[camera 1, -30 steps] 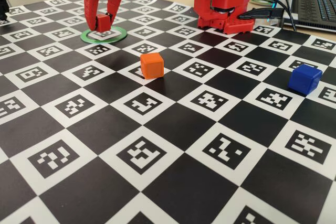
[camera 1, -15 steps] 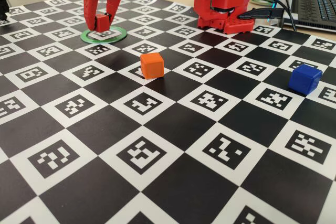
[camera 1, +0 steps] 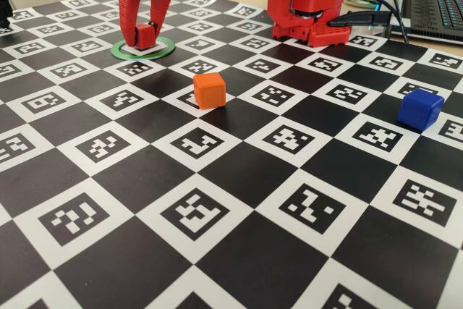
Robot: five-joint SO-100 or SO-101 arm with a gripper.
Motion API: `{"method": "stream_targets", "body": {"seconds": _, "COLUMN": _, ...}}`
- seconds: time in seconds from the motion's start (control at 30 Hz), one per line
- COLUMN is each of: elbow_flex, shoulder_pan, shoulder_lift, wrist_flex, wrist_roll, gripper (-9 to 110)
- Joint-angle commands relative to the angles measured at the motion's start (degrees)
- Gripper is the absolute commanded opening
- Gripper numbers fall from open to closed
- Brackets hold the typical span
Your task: Grab the red cube then put it in the green circle then put the blue cube on top and finally the orange cube on top
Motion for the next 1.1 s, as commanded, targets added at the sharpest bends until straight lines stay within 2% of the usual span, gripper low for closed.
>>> {"method": "stream_targets", "body": {"seconds": 0.0, "elbow_flex": -1.05, "shoulder_pan": 0.53, "shoulder_lift": 0.70, "wrist_flex": 0.44, "wrist_roll": 0.35, "gripper": 2}}
{"method": "stream_targets", "body": {"seconds": 0.4, "elbow_flex": -1.76, "shoulder_pan": 0.44, "shoulder_lift": -0.26, "wrist_flex": 0.79, "wrist_roll": 0.53, "gripper": 2}}
{"method": "stream_targets", "body": {"seconds": 0.47, "elbow_flex": -1.67, "shoulder_pan": 0.53, "shoulder_lift": -0.18, "wrist_flex": 0.79, "wrist_roll": 0.18, "gripper": 6}}
{"method": "stream_targets", "body": {"seconds": 0.6, "elbow_flex": -1.58, "shoulder_pan": 0.62, "shoulder_lift": 0.09, "wrist_flex": 0.88, "wrist_roll": 0.18, "gripper": 22}}
{"method": "stream_targets", "body": {"seconds": 0.73, "elbow_flex": -1.58, "shoulder_pan": 0.70, "shoulder_lift": 0.35, "wrist_flex": 0.70, "wrist_roll": 0.70, "gripper": 29}}
{"method": "stream_targets", "body": {"seconds": 1.07, "elbow_flex": -3.08, "shoulder_pan": 1.14, "shoulder_lift": 1.76, "wrist_flex": 2.11, "wrist_roll": 1.32, "gripper": 34}}
